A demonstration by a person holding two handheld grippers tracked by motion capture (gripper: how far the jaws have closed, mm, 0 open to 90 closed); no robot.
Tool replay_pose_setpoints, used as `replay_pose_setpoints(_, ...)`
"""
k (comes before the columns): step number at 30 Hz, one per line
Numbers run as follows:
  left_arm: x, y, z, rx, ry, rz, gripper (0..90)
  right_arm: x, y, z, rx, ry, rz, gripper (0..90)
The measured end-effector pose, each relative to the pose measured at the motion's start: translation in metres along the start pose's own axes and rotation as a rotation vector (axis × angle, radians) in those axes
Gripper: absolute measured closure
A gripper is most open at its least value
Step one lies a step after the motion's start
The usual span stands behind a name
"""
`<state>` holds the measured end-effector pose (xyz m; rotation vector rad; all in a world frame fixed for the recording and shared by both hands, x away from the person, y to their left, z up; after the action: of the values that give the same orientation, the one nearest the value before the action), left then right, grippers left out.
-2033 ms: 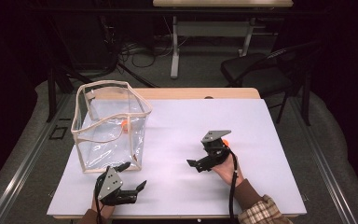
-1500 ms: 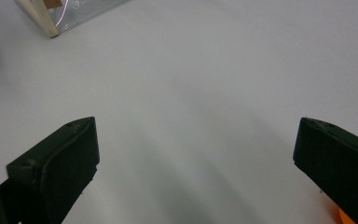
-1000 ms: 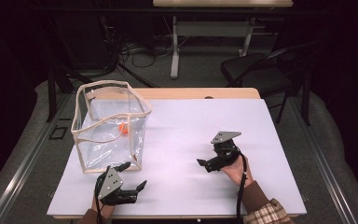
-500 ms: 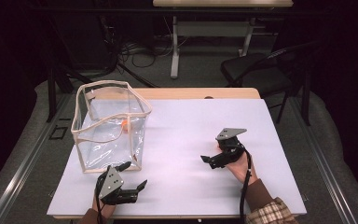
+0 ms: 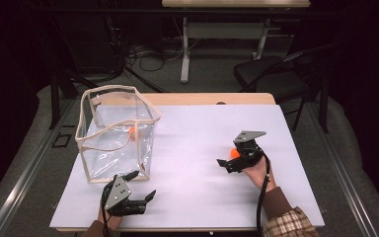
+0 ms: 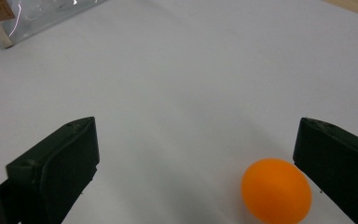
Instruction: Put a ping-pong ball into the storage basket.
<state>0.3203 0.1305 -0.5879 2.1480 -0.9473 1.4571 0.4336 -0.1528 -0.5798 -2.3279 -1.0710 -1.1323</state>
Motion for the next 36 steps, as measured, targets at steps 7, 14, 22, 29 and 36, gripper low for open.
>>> replay_pose_setpoints(7,0.000,0.000,0.000,0.000,0.000,0.004,15.9,0.002,0.007,-0.002,-0.015,0.004,0.003,0.0)
replay_pose_setpoints(14,0.000,0.000,0.000,0.000,-0.001,0.005,15.9,-0.002,0.018,-0.004,-0.032,-0.001,0.018,0.0)
replay_pose_setpoints(22,0.000,0.000,0.000,0.000,-0.001,0.004,15.9,-0.009,0.031,-0.003,-0.052,-0.013,0.039,0.0)
replay_pose_setpoints(29,0.000,0.001,0.000,-0.003,-0.003,0.008,15.9,-0.014,0.040,0.002,-0.064,-0.030,0.064,0.0)
replay_pose_setpoints(36,-0.001,-0.001,0.000,0.002,-0.008,0.002,15.9,-0.017,0.044,0.008,-0.066,-0.045,0.082,0.0)
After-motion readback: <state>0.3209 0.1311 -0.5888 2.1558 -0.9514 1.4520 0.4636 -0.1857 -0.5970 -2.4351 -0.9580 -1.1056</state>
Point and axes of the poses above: each handheld gripper's, and its own axes: z roughly forward along the jaws, x roughly out of its top, y roughly to its right, the point moved 10 cm from there along z, roughly forward along the jaws, and after that the axes turned 4 degrees about -z, right-handed, at the moved point
